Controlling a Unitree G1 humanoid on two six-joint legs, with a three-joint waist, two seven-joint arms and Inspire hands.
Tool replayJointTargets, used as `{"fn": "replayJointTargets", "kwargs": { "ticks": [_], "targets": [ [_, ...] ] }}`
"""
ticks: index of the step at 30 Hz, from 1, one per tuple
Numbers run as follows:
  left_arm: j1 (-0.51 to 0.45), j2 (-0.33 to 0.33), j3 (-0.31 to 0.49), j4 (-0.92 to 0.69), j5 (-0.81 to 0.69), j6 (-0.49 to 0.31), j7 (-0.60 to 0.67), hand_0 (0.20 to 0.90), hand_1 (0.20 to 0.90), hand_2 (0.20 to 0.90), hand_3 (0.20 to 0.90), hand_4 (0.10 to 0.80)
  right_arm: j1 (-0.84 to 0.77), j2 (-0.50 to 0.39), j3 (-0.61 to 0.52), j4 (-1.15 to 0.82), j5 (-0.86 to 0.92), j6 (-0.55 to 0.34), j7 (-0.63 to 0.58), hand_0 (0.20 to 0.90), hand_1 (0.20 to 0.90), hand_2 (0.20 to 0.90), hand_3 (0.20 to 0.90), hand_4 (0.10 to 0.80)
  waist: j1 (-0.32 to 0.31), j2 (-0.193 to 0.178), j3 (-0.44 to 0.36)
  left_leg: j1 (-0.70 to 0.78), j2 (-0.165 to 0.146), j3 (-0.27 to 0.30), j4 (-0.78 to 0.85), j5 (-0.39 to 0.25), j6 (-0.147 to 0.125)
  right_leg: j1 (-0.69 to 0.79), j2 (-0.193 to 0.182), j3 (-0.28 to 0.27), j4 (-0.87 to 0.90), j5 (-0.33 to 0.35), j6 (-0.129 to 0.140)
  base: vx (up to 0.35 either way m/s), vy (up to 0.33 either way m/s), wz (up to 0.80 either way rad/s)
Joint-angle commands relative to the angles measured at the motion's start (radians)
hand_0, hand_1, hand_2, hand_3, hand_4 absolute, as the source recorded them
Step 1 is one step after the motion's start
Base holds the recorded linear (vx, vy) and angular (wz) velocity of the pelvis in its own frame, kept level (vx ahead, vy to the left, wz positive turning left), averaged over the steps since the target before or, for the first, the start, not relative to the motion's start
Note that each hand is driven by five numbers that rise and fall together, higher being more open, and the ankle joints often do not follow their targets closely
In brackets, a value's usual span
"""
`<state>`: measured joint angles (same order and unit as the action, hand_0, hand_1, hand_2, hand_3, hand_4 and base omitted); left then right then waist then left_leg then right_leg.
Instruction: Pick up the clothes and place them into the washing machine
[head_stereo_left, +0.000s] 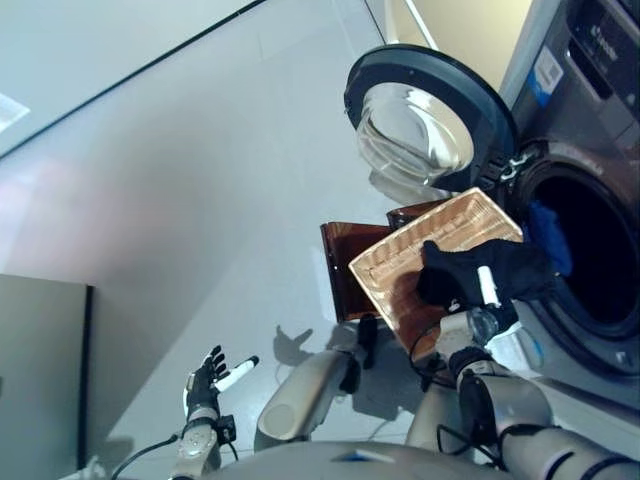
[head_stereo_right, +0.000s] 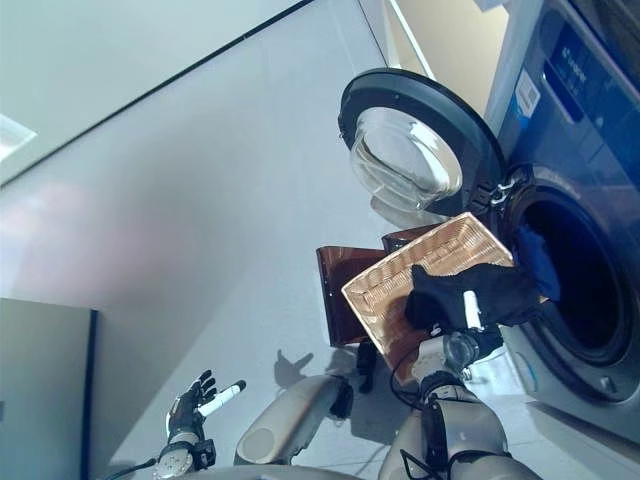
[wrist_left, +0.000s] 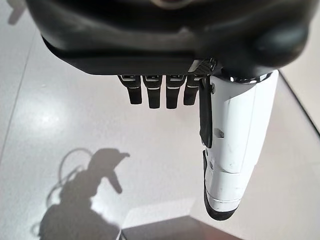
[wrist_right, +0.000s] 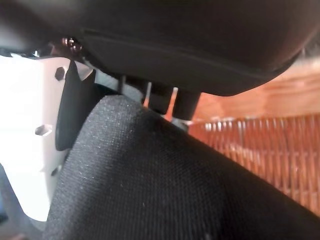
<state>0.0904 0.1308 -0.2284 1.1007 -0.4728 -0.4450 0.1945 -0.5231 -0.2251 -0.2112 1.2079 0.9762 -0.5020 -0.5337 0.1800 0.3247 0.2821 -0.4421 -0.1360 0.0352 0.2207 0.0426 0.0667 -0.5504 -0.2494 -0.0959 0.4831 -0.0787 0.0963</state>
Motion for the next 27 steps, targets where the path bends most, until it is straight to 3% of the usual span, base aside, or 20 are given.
{"fn": "replayJointTargets", "kwargs": {
  "ticks": [1, 4, 5, 9, 13, 14, 18, 22, 27],
  "targets": [
    [0.027, 0.028, -0.038, 0.000, -0.055, -0.054, 0.013, 0.900, 0.900, 0.900, 0.900, 0.800, -0.105, -0.058, -0.042, -0.130, 0.009, -0.147, -0.028, 0.200, 0.200, 0.200, 0.200, 0.300, 0.015, 0.071, -0.019, -0.064, -0.024, 0.011, 0.017, -0.006, -0.045, 0.062, 0.003, -0.005, -0.073, -0.002, -0.047, 0.029, 0.016, -0.05],
    [0.032, 0.021, -0.051, -0.006, -0.058, -0.053, 0.014, 0.900, 0.900, 0.900, 0.900, 0.800, -0.121, -0.064, -0.066, -0.171, -0.002, -0.173, -0.065, 0.200, 0.200, 0.200, 0.200, 0.300, 0.013, 0.087, -0.021, -0.065, -0.028, 0.014, 0.019, -0.008, -0.044, 0.054, -0.001, 0.001, -0.061, -0.010, -0.047, 0.035, 0.016, -0.11],
    [0.033, 0.019, -0.065, -0.014, -0.058, -0.056, 0.017, 0.900, 0.900, 0.900, 0.900, 0.800, -0.150, -0.090, -0.091, -0.196, -0.023, -0.191, -0.100, 0.200, 0.200, 0.200, 0.200, 0.300, 0.008, 0.108, -0.019, -0.070, -0.034, 0.016, 0.025, -0.014, -0.041, 0.044, -0.003, 0.011, -0.039, -0.021, -0.049, 0.034, 0.032, -0.06],
    [0.034, 0.018, -0.075, -0.034, -0.068, -0.061, 0.023, 0.900, 0.900, 0.900, 0.900, 0.800, -0.233, -0.154, -0.106, -0.193, -0.072, -0.192, -0.158, 0.200, 0.200, 0.200, 0.200, 0.300, 0.006, 0.135, -0.002, -0.103, -0.038, 0.037, 0.088, -0.039, -0.029, -0.005, 0.000, 0.050, 0.029, -0.040, -0.055, 0.013, 0.030, -0.13],
    [0.029, 0.029, -0.069, -0.057, -0.072, -0.066, 0.033, 0.900, 0.900, 0.900, 0.900, 0.800, -0.358, -0.239, -0.086, -0.135, -0.072, -0.192, -0.177, 0.200, 0.200, 0.200, 0.200, 0.300, 0.002, 0.131, 0.029, -0.174, -0.036, 0.044, 0.186, -0.070, -0.016, -0.077, 0.026, 0.098, 0.099, -0.047, -0.065, -0.003, -0.025, -0.22],
    [0.029, 0.040, -0.061, -0.076, -0.085, -0.071, 0.033, 0.900, 0.900, 0.900, 0.900, 0.800, -0.407, -0.270, -0.077, -0.131, -0.076, -0.201, -0.191, 0.200, 0.200, 0.200, 0.200, 0.300, -0.001, 0.125, 0.032, -0.195, -0.040, 0.038, 0.221, -0.101, -0.016, -0.103, 0.040, 0.128, 0.129, -0.073, -0.067, 0.057, -0.038, -0.19],
    [0.030, 0.046, -0.055, -0.088, -0.086, -0.072, 0.035, 0.900, 0.900, 0.900, 0.900, 0.800, -0.445, -0.303, -0.072, -0.101, -0.092, -0.196, -0.219, 0.200, 0.200, 0.200, 0.200, 0.300, 0.007, 0.123, 0.032, -0.230, -0.026, 0.058, 0.233, -0.087, -0.008, -0.148, 0.056, 0.139, 0.143, -0.063, -0.078, 0.008, -0.015, -0.26],
    [0.055, 0.058, -0.016, -0.112, -0.081, -0.078, 0.044, 0.900, 0.900, 0.900, 0.900, 0.800, -0.499, -0.415, -0.039, -0.084, -0.168, -0.160, -0.270, 0.200, 0.200, 0.200, 0.200, 0.300, 0.030, 0.127, -0.005, -0.227, -0.028, 0.038, 0.226, -0.116, -0.009, -0.166, 0.075, 0.175, 0.147, -0.089, -0.078, 0.034, 0.014, -0.27],
    [0.078, 0.079, 0.026, -0.144, -0.060, -0.100, 0.055, 0.900, 0.900, 0.900, 0.900, 0.800, -0.598, -0.565, 0.078, -0.113, -0.248, -0.112, -0.270, 0.200, 0.200, 0.200, 0.200, 0.300, 0.043, 0.137, -0.036, -0.234, -0.016, 0.051, 0.214, -0.097, -0.005, -0.190, 0.075, 0.177, 0.148, -0.071, -0.085, 0.006, 0.017, -0.15]
  ]
}}
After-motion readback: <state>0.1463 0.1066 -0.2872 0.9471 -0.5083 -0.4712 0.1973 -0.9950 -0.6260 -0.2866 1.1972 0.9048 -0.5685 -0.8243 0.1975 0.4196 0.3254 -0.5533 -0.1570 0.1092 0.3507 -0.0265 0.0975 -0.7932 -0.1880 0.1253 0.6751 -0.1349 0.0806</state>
